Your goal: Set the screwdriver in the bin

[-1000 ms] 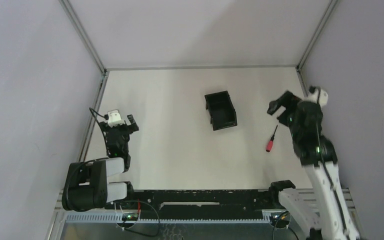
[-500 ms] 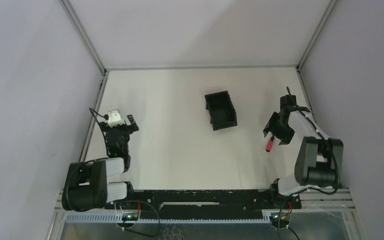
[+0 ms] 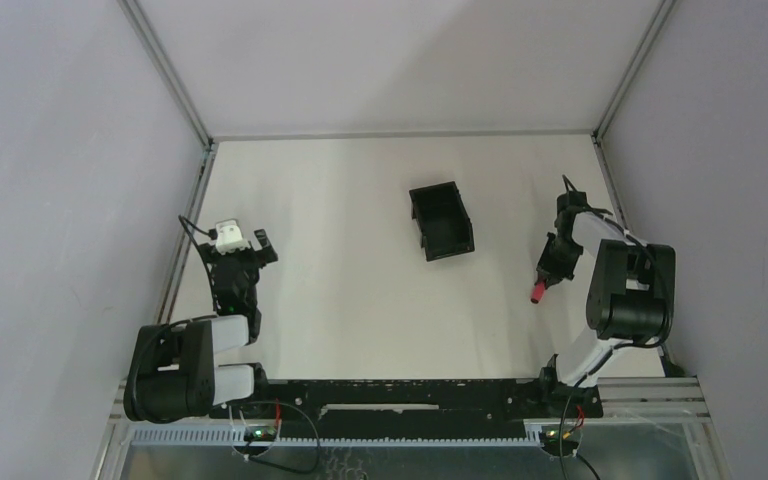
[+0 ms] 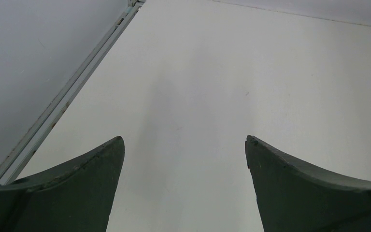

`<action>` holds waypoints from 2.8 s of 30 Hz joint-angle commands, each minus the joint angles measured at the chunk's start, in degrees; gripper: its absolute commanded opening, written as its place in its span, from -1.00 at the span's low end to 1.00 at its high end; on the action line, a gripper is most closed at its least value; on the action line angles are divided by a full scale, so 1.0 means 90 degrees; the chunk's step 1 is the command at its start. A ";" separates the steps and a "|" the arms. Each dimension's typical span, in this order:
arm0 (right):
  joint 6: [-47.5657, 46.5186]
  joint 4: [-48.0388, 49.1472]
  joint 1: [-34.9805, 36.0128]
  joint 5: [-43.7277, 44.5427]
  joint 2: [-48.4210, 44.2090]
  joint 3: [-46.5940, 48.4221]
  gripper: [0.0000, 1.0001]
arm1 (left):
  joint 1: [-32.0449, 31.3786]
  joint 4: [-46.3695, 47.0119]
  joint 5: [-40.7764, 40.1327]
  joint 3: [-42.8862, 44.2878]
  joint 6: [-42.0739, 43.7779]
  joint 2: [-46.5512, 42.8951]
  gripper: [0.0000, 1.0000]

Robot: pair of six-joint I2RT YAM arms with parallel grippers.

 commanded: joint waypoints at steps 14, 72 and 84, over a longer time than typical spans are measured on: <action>-0.0445 -0.3494 0.0289 0.0495 -0.0283 0.4372 -1.00 | -0.0029 0.0197 -0.0049 0.0227 0.0105 -0.0054 1.00; -0.2325 -0.0536 0.4328 0.1305 0.0579 0.4714 0.93 | -0.0027 0.0197 -0.0047 0.0227 0.0110 -0.0056 1.00; -0.1210 0.1724 0.4039 0.0381 -0.3422 0.0838 0.99 | -0.0028 0.0197 -0.0044 0.0234 0.0105 -0.0054 1.00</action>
